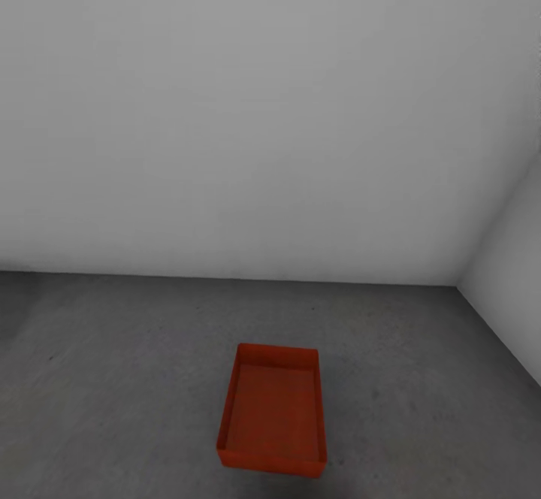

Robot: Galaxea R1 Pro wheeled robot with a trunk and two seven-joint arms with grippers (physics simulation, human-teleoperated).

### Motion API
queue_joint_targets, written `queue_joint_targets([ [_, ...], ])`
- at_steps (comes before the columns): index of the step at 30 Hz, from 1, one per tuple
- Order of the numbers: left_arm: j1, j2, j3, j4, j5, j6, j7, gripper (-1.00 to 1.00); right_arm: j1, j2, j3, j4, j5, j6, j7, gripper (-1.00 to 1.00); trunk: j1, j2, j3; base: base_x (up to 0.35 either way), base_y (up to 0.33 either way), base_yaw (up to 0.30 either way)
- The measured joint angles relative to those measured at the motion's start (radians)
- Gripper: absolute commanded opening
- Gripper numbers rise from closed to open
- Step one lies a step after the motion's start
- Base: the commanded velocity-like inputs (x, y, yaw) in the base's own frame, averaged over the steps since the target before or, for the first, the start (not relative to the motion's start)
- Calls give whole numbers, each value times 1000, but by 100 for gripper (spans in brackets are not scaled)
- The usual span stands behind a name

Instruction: Move the two storage containers from the living room to the garage. In the garage, place one container on the floor and stack the other container on top of it (either order is fine).

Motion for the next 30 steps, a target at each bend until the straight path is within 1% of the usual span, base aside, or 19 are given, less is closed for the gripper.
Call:
queue_joint_targets([
  [10, 0, 1, 1, 1, 4, 11, 6, 100, 0, 1, 1, 0, 0, 0, 1, 100, -38, 70, 47, 0, 0, 0],
  [30, 1, 3, 1, 1, 4, 5, 5, 100, 0, 6, 0, 1, -2, 0, 1, 100, -115, 210, 141, 0, 0, 0],
])
